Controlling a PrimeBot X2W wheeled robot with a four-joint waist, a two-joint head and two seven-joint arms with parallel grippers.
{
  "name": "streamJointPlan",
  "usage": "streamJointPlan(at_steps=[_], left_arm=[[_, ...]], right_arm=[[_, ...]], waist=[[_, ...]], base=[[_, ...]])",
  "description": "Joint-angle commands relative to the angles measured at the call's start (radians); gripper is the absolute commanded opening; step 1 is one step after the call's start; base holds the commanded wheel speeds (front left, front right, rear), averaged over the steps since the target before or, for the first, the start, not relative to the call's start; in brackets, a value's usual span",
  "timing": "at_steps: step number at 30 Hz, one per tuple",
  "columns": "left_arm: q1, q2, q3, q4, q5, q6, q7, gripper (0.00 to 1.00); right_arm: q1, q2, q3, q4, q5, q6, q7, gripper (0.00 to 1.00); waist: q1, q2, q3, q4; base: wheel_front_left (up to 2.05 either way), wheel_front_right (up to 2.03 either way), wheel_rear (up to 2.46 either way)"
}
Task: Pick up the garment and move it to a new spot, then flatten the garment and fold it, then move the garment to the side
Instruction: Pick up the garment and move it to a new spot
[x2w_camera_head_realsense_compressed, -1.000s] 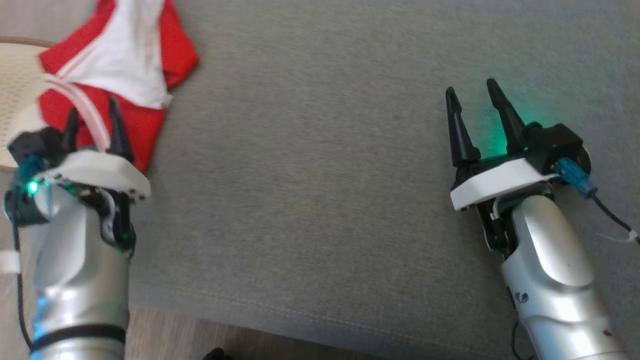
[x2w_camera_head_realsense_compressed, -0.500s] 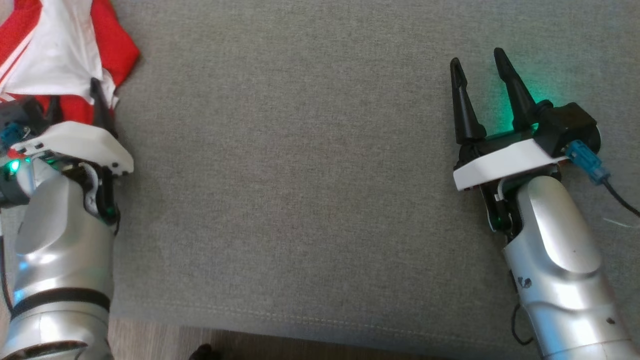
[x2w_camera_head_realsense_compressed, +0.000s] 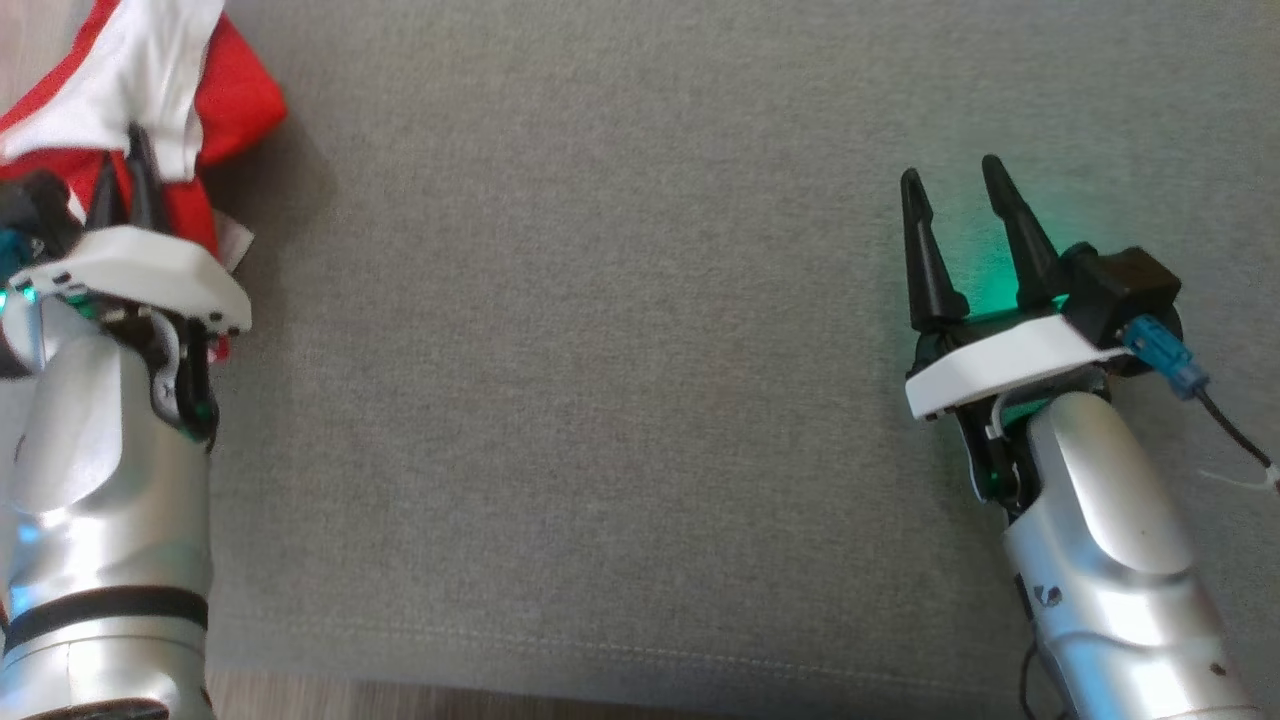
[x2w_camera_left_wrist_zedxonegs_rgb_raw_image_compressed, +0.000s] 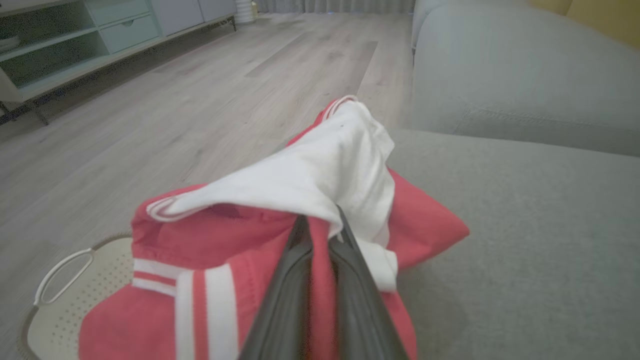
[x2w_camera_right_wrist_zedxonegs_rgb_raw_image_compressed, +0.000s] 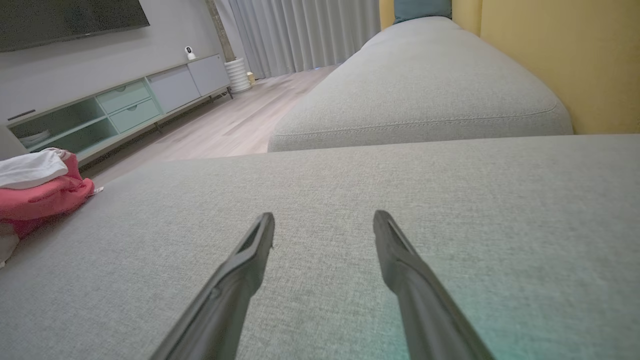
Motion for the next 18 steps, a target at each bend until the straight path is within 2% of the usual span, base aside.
streamJointPlan(at_steps=[1,7,13,18], left_arm=[[-0.015,0.052,0.016,-0.049,0.009,-0.006,-0.005,0.00],[-0.027,0.022,-0.035,-0.164,0.039,-0.027,-0.005,0.00],[-0.030,-0.035,-0.097,-0.241,0.050,-0.047,-0.005,0.00],[-0.028,-0.085,-0.186,-0.265,0.046,-0.069,-0.005,0.00]], right_arm=[[0.009,0.011,0.024,-0.028,0.010,-0.001,-0.006,1.00],[0.030,0.011,0.028,-0.033,0.048,-0.001,-0.006,1.00],[0.040,0.011,0.033,-0.046,0.075,-0.001,-0.006,1.00],[0.043,0.011,0.029,-0.056,0.089,-0.001,-0.006,1.00]], waist=[[0.0000,0.0000,-0.017,-0.014],[0.0000,0.0000,-0.050,-0.060],[0.0000,0.0000,-0.061,-0.133],[0.0000,0.0000,-0.057,-0.202]], base=[[0.00,0.00,0.00],[0.00,0.00,0.00],[0.00,0.00,0.00],[0.00,0.00,0.00]])
